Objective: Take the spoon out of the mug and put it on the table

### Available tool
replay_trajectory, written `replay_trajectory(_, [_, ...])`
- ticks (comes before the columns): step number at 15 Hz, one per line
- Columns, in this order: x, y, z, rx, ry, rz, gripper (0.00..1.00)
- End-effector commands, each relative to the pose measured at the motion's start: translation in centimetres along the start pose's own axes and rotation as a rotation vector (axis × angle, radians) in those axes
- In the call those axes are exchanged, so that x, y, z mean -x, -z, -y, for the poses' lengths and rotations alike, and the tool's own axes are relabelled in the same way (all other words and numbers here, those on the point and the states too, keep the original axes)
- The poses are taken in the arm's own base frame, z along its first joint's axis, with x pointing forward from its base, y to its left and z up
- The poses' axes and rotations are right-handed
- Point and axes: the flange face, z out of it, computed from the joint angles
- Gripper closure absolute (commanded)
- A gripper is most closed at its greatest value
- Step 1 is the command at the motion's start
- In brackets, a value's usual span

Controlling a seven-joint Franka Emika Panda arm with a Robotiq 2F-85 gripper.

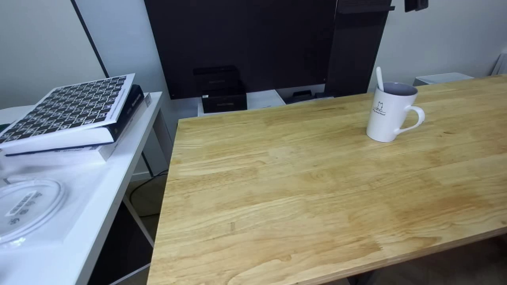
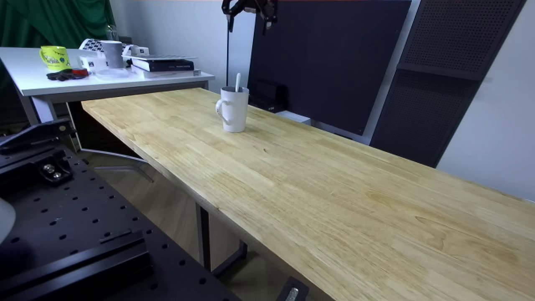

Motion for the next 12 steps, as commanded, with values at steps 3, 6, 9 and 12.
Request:
replay_trajectory(3, [-2.9,-3.4,1.8,-0.004,0.057,0.055,0.00])
replay_trajectory(6, [-3.9,-5.0,2.2,0.010,0.067,0.085,0.00])
replay_trajectory(9, [-4.8,-5.9,2.3,0.022,0.076,0.094,0.00])
replay_trajectory(12, [-5.6,-6.5,2.2,0.027,0.082,0.095,0.00])
